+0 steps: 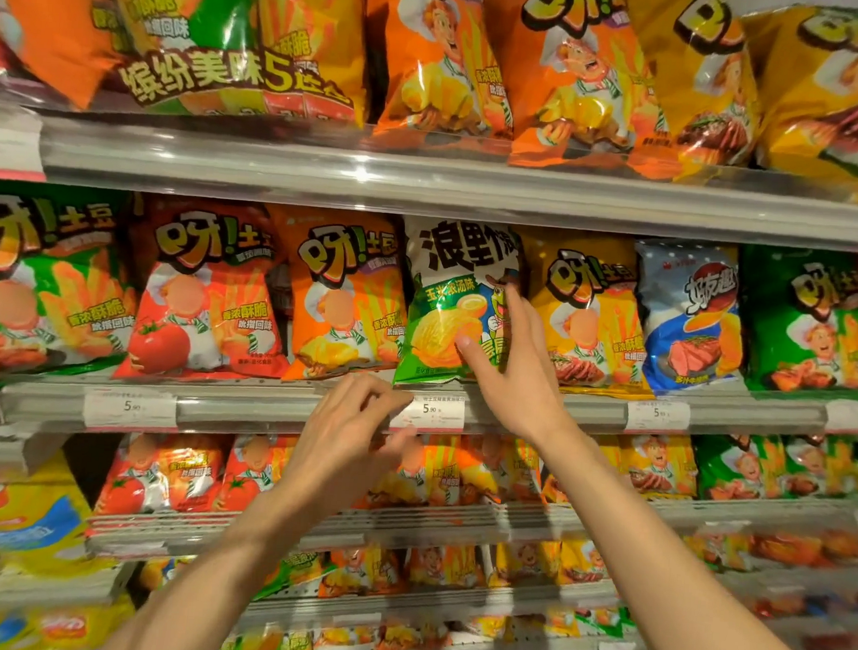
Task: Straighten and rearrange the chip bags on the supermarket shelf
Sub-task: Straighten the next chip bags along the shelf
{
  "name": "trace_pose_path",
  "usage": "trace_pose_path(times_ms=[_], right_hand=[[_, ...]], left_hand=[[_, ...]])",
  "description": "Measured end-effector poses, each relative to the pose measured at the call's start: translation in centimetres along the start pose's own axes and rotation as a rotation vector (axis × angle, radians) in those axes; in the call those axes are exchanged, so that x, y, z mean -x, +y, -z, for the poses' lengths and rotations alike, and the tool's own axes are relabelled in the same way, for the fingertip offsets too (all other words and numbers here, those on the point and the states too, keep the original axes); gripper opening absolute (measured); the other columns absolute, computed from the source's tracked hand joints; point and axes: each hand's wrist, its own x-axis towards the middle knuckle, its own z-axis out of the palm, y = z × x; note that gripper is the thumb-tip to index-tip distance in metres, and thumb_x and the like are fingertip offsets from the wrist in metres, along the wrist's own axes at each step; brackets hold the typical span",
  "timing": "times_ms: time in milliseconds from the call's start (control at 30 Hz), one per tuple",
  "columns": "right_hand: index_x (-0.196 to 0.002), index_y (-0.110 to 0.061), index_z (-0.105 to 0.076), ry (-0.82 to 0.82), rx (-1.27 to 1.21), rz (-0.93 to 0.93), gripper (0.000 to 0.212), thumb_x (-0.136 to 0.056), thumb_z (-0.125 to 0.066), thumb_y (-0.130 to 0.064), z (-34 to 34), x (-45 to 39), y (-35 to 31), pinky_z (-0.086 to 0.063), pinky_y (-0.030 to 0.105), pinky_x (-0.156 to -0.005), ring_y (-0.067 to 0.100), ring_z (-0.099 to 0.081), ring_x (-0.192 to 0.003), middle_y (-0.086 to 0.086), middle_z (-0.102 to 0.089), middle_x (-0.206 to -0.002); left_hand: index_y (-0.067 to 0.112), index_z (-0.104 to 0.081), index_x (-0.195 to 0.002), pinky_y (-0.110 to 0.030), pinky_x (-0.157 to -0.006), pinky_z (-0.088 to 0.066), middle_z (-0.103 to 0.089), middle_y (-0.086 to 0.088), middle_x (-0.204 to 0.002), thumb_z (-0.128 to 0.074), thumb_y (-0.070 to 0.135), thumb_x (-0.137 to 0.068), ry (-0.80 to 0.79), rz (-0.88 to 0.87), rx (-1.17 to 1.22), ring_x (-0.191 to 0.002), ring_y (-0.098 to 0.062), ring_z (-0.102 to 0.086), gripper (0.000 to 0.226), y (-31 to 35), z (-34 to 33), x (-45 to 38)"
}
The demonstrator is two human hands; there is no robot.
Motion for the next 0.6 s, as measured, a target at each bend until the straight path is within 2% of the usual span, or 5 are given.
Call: trace_pose_path(times_ms=[133,233,433,533,600], right_hand=[[-0.161,-0.033,-0.011,-0.007,0.082,0.009,0.079,-0.097,-0.05,-0.058,-0.4,5.3,0.5,-0.013,0.033,-0.124,0.008,-0.004,-0.156,-0.007,-0.005,-0.17],[-0.16,-0.023,-0.021,-0.024,0.177,0.043,0.078,-0.096,-0.046,-0.058,-1.0,10.3,2.5,-0.022,0.04,-0.125,0.015,-0.012,-0.156,0.0,-0.012,-0.17],[-0.161,-0.038,-0.007,-0.189,0.207,-0.231,0.076,-0.094,-0.019,-0.071,-1.3,18.7,7.4,-0.01,0.033,-0.125,0.001,-0.001,-0.153,-0.017,-0.004,-0.168],[-0.16,-0.035,-0.011,-0.241,0.163,-0.336,0.079,-0.09,-0.03,-0.068,-0.4,20.9,9.1,-0.007,0.02,-0.116,-0.007,-0.005,-0.143,-0.022,-0.016,-0.159],[-0.158,-0.03,-0.023,-0.237,0.122,-0.332,0.075,-0.091,-0.043,-0.059,0.6,21.7,10.3,-0.02,0.015,-0.111,-0.007,-0.023,-0.138,-0.022,-0.029,-0.15]], left_hand=[[0.015,-0.066,-0.125,-0.041,-0.091,-0.047,-0.061,-0.003,-0.122,-0.05,0.053,-0.098,0.014,0.052,0.044,-0.112,-0.025,-0.054,0.05,0.7,0.0,2.3],[0.017,-0.065,-0.127,-0.048,-0.099,-0.045,-0.058,-0.007,-0.131,-0.064,0.037,-0.094,0.074,0.063,0.073,-0.12,-0.03,-0.054,0.039,0.9,-0.8,4.9],[0.027,-0.047,-0.147,-0.039,-0.111,-0.032,-0.043,-0.006,-0.15,-0.052,0.049,-0.096,-0.059,0.29,0.23,-0.139,-0.022,-0.036,0.056,2.6,-3.1,10.2],[0.03,-0.043,-0.149,-0.036,-0.114,-0.031,-0.041,0.001,-0.153,-0.049,0.054,-0.096,-0.103,0.402,0.288,-0.142,-0.015,-0.034,0.058,4.0,-4.1,11.8],[0.028,-0.045,-0.148,-0.033,-0.113,-0.035,-0.044,0.004,-0.151,-0.05,0.053,-0.096,-0.103,0.428,0.308,-0.141,-0.013,-0.038,0.057,5.2,-4.7,12.2]])
